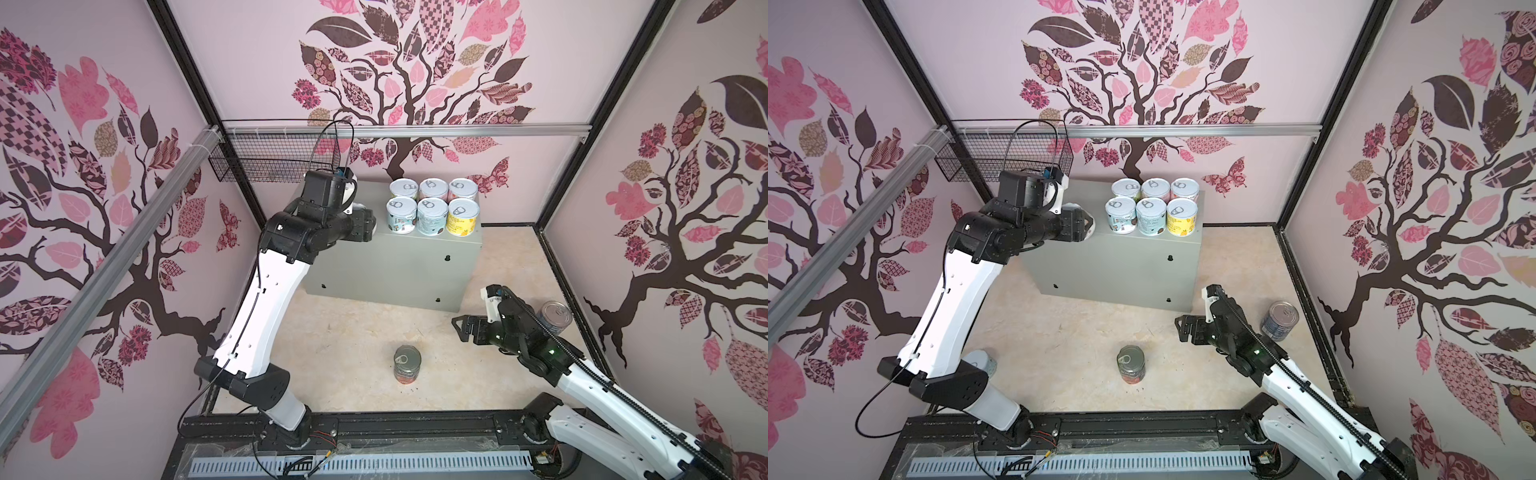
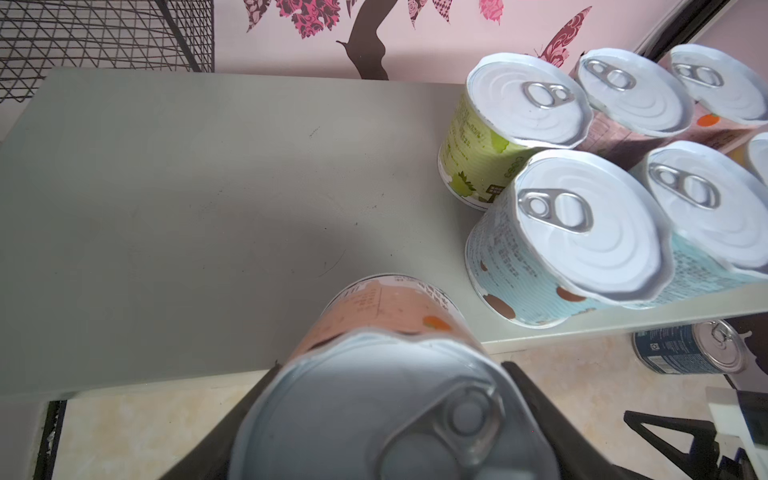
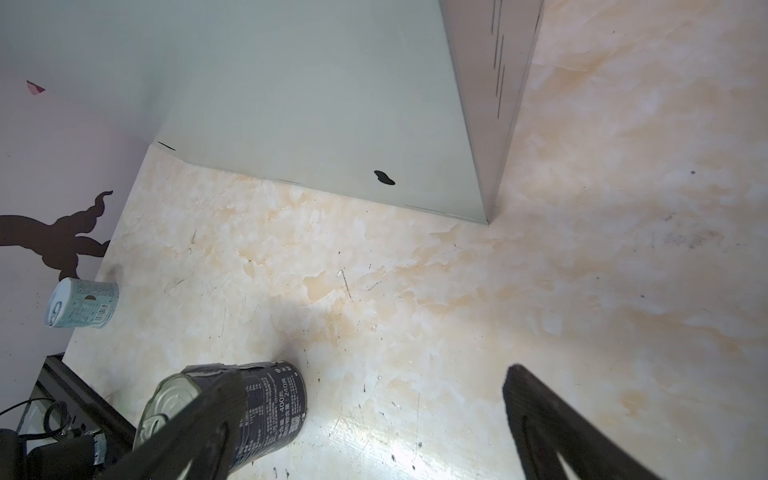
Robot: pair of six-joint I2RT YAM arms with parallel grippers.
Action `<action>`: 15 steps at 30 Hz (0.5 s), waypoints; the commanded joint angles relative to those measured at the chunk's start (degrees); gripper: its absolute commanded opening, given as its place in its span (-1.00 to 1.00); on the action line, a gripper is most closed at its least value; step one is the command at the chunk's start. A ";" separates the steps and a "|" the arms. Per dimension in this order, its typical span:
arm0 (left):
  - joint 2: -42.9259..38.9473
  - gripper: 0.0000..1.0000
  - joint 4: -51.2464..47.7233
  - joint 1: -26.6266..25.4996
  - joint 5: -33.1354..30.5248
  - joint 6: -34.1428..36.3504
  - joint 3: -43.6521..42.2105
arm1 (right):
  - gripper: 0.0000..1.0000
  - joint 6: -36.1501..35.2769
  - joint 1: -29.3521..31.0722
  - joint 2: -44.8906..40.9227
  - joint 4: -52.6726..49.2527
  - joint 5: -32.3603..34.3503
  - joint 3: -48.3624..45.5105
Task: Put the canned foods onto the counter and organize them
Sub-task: 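Carry the orange-labelled can with the left gripper up to the cabinet top, then lower the orange-labelled can onto the cabinet beside the green-labelled can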
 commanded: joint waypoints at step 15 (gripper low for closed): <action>8.25 0.04 -0.60 -0.69 -2.11 1.79 12.56 | 1.00 -1.07 0.28 0.98 2.01 -0.27 -0.82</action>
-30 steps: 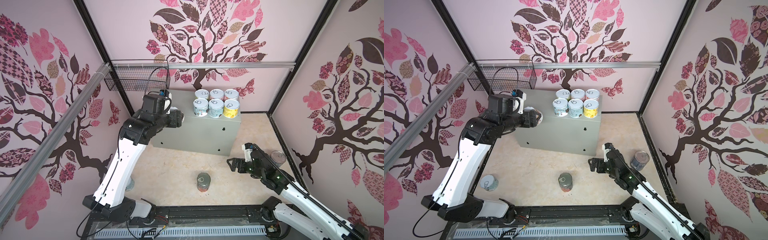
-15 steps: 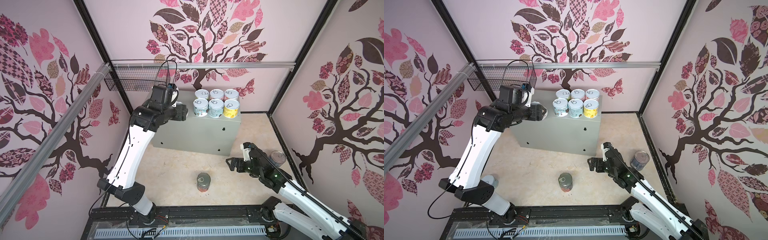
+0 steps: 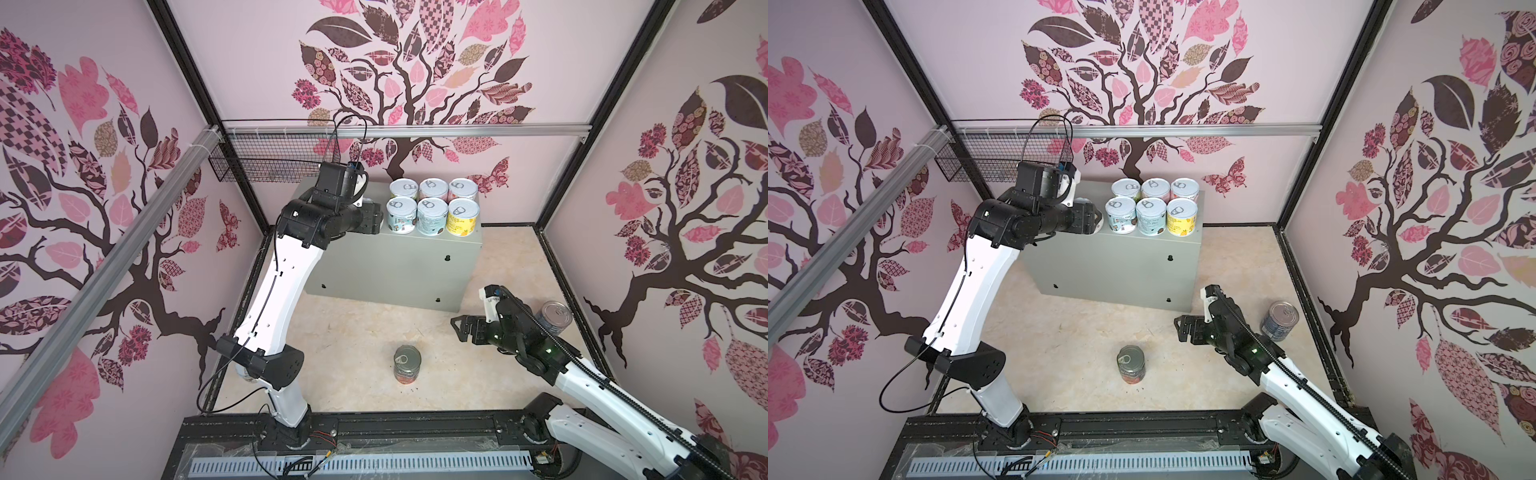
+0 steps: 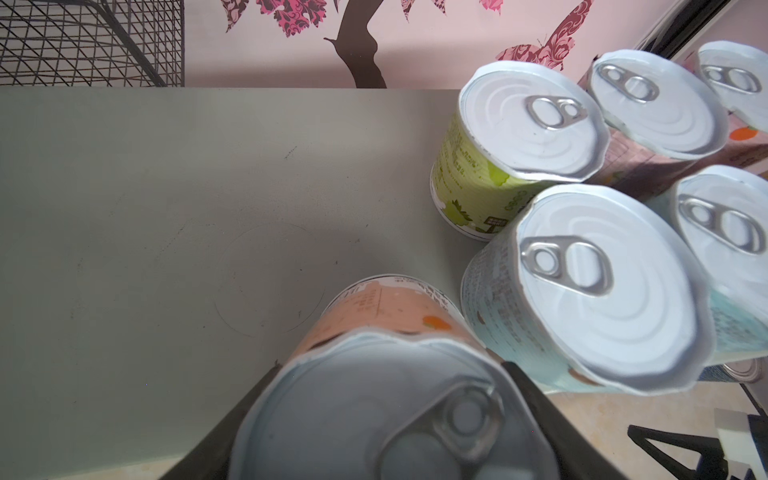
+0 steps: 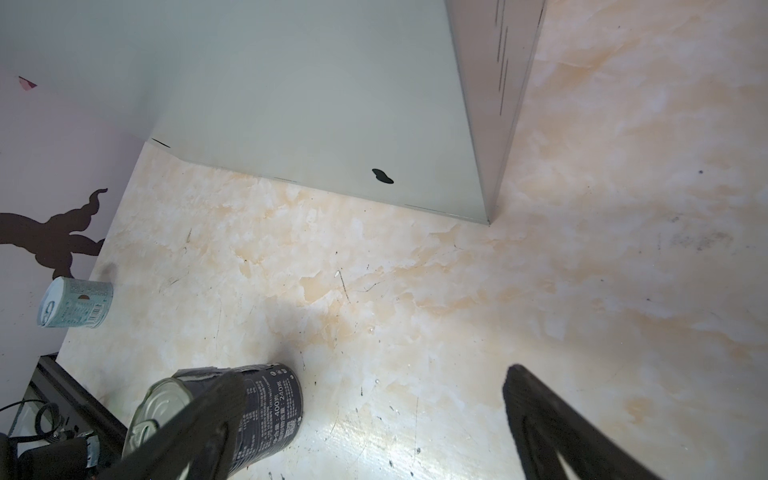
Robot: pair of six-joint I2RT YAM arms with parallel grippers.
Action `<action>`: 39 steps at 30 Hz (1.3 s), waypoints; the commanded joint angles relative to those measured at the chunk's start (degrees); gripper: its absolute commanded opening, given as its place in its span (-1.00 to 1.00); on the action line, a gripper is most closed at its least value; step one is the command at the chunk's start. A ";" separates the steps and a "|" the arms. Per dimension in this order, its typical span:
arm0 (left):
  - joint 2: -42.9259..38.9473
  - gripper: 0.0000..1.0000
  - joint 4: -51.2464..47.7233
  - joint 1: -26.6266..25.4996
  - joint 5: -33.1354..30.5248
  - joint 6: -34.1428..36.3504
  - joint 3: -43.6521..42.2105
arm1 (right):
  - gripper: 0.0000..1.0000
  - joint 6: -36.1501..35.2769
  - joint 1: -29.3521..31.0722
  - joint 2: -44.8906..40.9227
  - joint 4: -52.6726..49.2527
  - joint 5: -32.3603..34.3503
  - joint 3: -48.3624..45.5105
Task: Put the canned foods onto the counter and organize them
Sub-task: 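Lower the orange-labelled can onto the cabinet beside the green-labelled can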
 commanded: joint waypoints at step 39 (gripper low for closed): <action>6.40 0.75 3.80 -0.19 -8.49 2.53 12.00 | 1.00 -0.61 0.27 -0.27 0.86 -1.08 -0.99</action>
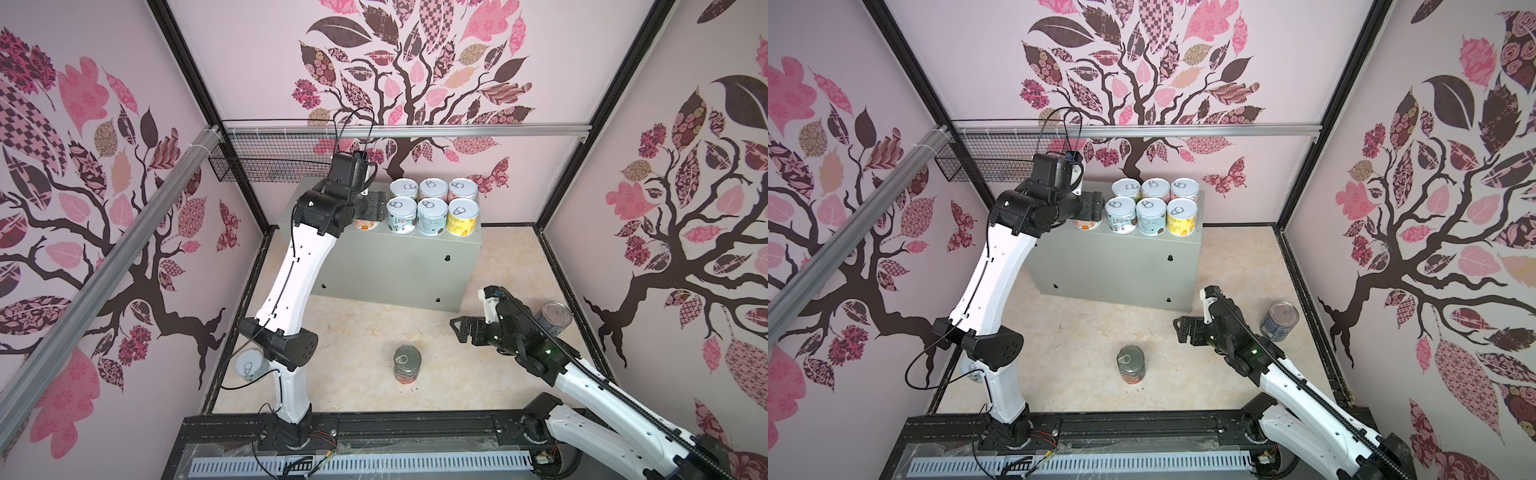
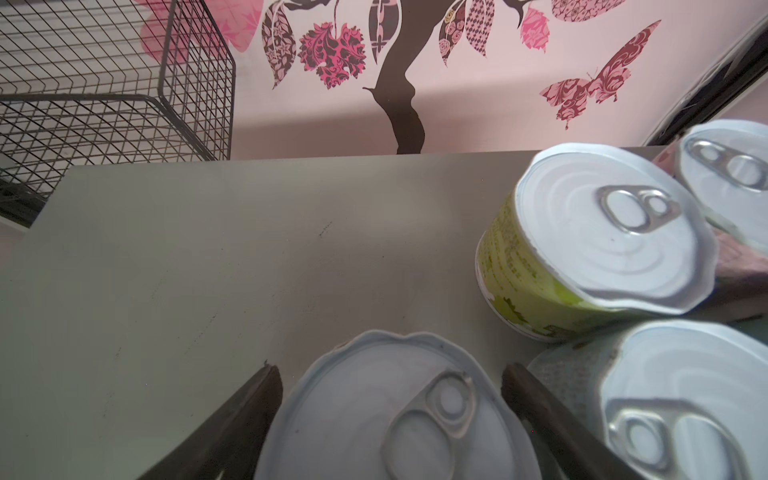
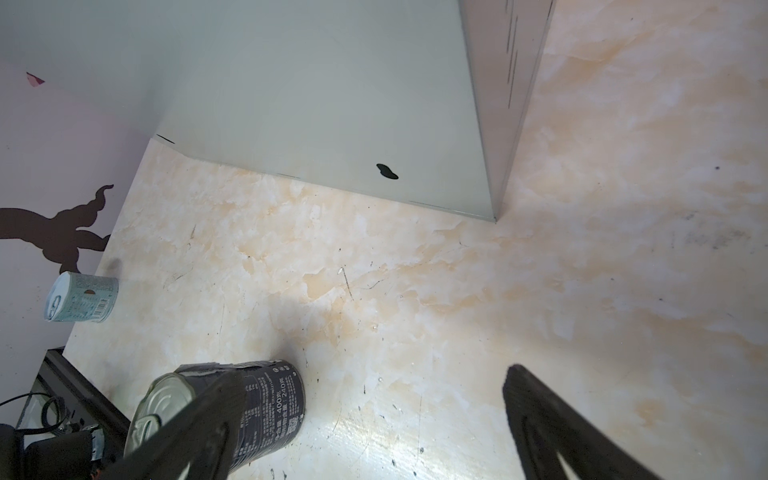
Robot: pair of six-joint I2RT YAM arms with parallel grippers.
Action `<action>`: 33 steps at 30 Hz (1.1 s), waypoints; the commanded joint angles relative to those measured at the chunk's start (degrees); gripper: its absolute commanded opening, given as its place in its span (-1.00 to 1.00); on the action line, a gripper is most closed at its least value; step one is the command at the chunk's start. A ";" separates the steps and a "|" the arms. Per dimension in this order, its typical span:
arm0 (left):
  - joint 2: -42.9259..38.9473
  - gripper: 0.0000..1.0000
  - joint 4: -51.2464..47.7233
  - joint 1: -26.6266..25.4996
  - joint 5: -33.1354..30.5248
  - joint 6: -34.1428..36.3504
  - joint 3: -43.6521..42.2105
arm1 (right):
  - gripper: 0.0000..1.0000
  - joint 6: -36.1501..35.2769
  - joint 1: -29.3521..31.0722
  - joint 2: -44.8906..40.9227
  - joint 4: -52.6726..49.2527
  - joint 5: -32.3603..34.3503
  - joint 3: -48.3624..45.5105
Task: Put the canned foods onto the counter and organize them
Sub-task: 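Lower the orange-labelled can onto the cabinet beside the green-labelled can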
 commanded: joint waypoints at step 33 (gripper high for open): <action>-20.39 0.94 15.61 2.92 12.04 0.49 -28.25 | 1.00 -0.43 0.28 -1.28 -2.62 0.49 0.87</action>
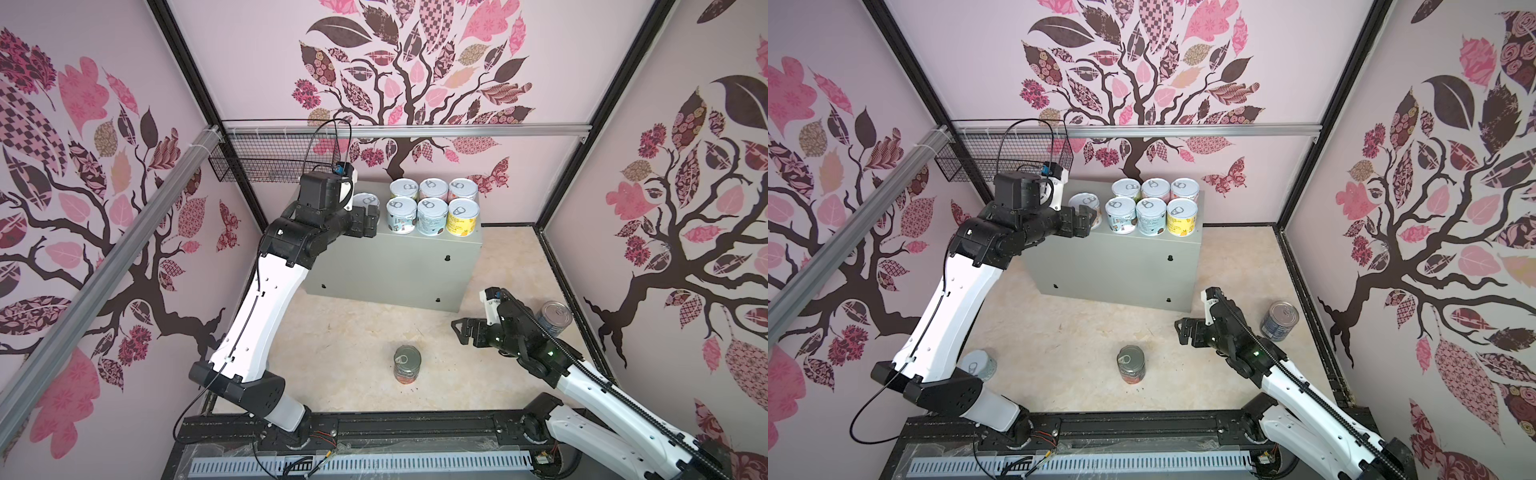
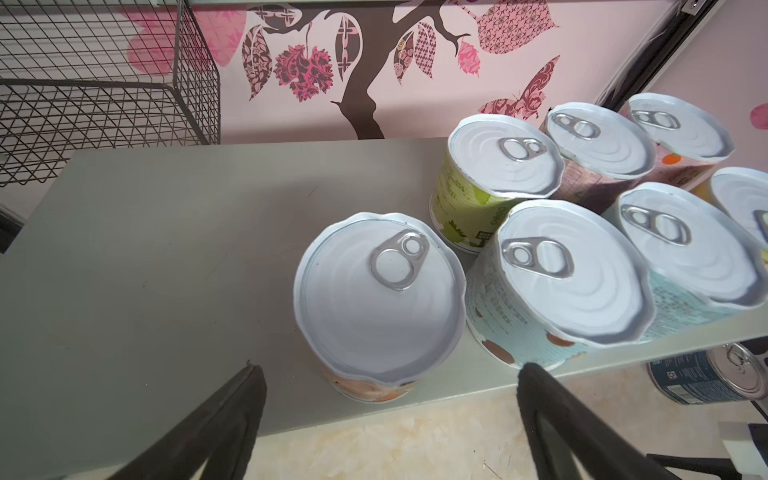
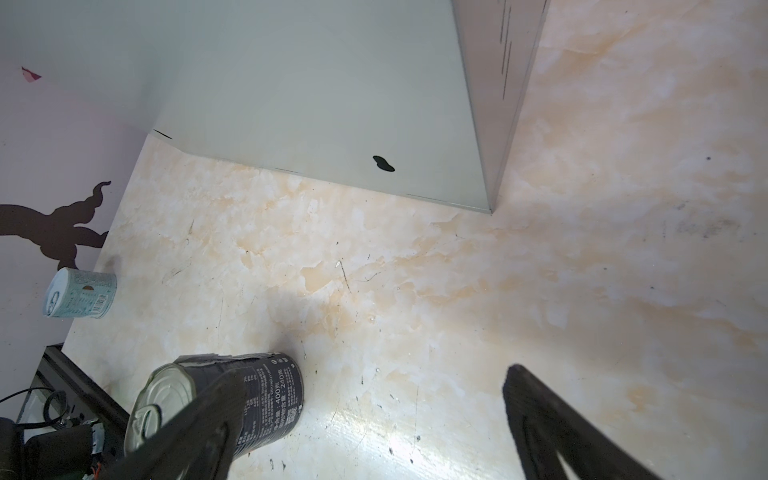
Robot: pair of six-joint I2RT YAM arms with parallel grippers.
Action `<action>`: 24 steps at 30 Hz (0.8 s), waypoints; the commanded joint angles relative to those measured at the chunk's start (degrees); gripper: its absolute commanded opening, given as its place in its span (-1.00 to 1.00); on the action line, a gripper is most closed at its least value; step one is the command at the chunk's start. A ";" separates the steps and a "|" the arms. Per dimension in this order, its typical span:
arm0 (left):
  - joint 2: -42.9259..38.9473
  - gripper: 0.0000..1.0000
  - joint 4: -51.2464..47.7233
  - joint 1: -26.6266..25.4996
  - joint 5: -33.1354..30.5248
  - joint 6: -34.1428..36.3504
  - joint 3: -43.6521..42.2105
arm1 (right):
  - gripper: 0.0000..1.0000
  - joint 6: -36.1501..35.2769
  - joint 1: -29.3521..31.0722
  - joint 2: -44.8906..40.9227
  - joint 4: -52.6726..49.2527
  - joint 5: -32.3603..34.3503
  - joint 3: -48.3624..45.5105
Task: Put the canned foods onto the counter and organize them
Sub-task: 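Lower the orange-labelled can onto the cabinet beside the green-labelled can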
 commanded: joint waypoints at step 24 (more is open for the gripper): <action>4.24 0.64 2.93 1.70 1.33 0.55 0.77 | 1.00 -0.86 0.27 1.77 0.87 -0.52 0.48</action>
